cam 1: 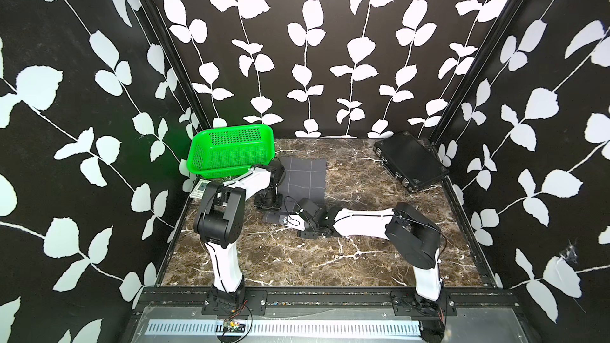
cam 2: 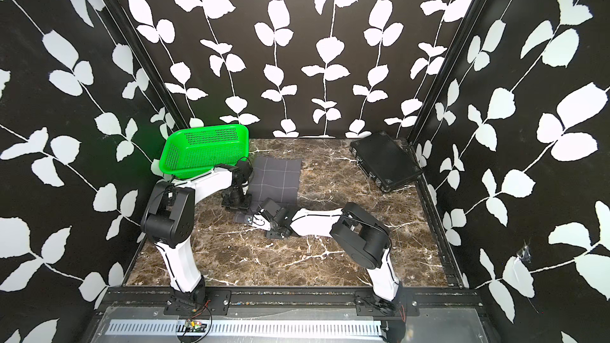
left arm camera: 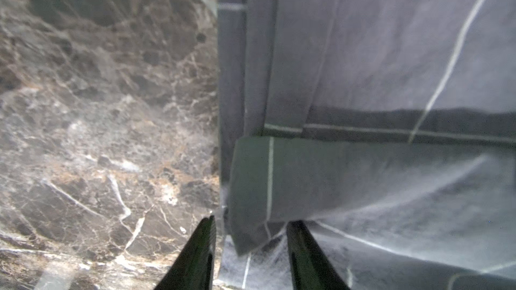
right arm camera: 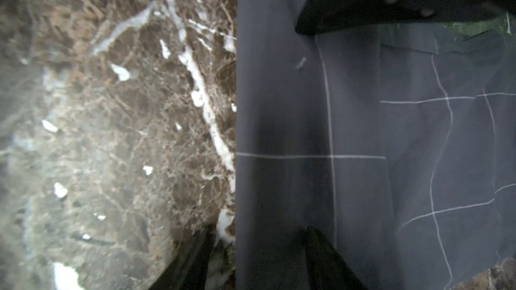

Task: Roll up the pillowcase
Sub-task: Roll the pillowcase at the center of the board.

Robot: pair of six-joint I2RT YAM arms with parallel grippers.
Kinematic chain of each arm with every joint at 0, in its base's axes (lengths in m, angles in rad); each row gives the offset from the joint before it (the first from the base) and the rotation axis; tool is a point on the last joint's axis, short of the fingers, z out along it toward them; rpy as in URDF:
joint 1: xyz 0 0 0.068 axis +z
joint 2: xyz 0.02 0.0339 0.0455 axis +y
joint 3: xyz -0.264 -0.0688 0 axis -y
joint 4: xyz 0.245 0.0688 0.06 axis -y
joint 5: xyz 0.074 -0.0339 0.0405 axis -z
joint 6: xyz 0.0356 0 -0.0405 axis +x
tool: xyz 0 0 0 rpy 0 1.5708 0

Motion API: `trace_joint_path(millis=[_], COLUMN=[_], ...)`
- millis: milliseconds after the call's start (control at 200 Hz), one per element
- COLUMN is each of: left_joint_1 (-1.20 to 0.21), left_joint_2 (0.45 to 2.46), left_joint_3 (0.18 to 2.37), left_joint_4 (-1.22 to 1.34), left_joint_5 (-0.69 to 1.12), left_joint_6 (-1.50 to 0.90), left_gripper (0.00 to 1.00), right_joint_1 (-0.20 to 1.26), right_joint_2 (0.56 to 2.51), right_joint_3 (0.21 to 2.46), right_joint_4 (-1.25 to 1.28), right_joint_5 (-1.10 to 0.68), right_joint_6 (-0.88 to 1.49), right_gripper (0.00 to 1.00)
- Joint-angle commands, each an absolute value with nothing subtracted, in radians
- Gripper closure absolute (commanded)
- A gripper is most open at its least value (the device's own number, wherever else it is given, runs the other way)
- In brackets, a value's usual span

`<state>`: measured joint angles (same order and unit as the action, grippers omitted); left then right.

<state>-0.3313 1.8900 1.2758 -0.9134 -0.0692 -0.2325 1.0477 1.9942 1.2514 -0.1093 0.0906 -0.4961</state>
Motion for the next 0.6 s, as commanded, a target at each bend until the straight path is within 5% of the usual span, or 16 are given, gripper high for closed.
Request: trace_joint_path(millis=[0,475,595], left_joint_1=[-0.338,-0.325,-0.325], left_joint_2=[1.873,1.797,1.764], left_joint_3=[1.246,1.286,1.300], left_joint_4=[-0.973,-1.038,-1.055], left_joint_5=[-0.084,-0.154,-0.155], left_joint_6=[-0.219,-0.190,-0.193], left_gripper=[0.56,0.42,0.37], right_joint_1=[1.054,1.046,1.047], right_joint_2=[2.051,2.021,1.974], right_joint_3=[1.274,1.338,1.347], right_joint_4=[-0.130,-0.258,-0.347], right_joint_5=[0.148,0.027,-0.042], right_joint_6=[-0.571,-0.557,-0.473], right_gripper=[0.46,0.99,1.00])
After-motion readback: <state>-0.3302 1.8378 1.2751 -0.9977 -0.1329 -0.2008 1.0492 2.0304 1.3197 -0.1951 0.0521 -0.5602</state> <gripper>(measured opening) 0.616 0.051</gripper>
